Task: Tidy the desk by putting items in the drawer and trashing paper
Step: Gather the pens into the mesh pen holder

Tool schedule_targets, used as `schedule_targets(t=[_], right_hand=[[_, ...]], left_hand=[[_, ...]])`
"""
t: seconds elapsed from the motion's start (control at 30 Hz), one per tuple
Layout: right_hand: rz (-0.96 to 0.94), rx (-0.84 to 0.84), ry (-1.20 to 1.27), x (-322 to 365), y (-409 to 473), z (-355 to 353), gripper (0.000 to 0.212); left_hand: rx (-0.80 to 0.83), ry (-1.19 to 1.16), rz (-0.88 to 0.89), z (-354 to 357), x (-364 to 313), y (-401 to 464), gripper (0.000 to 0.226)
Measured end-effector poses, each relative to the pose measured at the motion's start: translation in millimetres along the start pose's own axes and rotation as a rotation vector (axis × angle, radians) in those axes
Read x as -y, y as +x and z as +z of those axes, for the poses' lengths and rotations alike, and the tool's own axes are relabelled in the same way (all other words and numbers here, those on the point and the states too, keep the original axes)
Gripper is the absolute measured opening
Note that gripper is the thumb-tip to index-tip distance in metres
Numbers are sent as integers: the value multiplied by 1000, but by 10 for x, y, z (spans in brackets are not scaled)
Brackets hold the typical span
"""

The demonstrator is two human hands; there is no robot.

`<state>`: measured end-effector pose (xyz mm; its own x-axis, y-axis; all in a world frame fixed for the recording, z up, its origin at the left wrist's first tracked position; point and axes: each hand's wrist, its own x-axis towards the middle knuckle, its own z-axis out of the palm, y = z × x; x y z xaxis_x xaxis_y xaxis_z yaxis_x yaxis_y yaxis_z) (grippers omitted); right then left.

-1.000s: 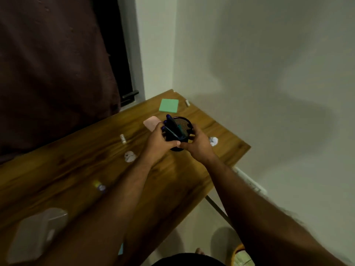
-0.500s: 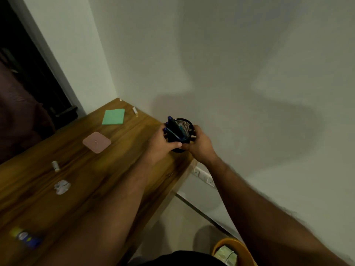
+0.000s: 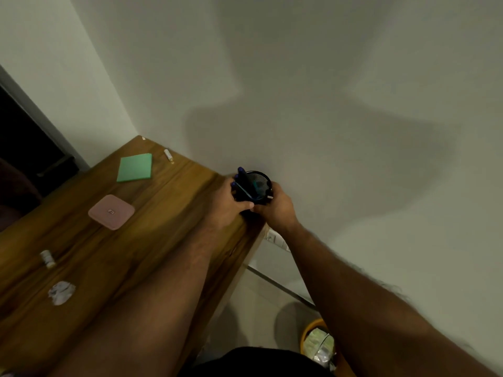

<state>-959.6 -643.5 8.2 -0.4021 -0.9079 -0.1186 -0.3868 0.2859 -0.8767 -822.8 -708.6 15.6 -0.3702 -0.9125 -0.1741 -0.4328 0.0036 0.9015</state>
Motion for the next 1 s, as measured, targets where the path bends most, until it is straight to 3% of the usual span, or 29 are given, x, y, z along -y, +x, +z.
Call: schedule_targets(t=[0.63, 0.77, 1.0], right_hand=[[64, -8, -89, -55, 78, 85, 62], [105, -3, -142, -74, 43, 32, 67], [82, -34, -211, -135, -124, 11, 21]], left_hand=[[-88, -80, -86, 159, 109, 56, 63], [-178, -99, -95, 222, 22, -74, 71], [-199, -108, -95, 361, 49, -452, 75]])
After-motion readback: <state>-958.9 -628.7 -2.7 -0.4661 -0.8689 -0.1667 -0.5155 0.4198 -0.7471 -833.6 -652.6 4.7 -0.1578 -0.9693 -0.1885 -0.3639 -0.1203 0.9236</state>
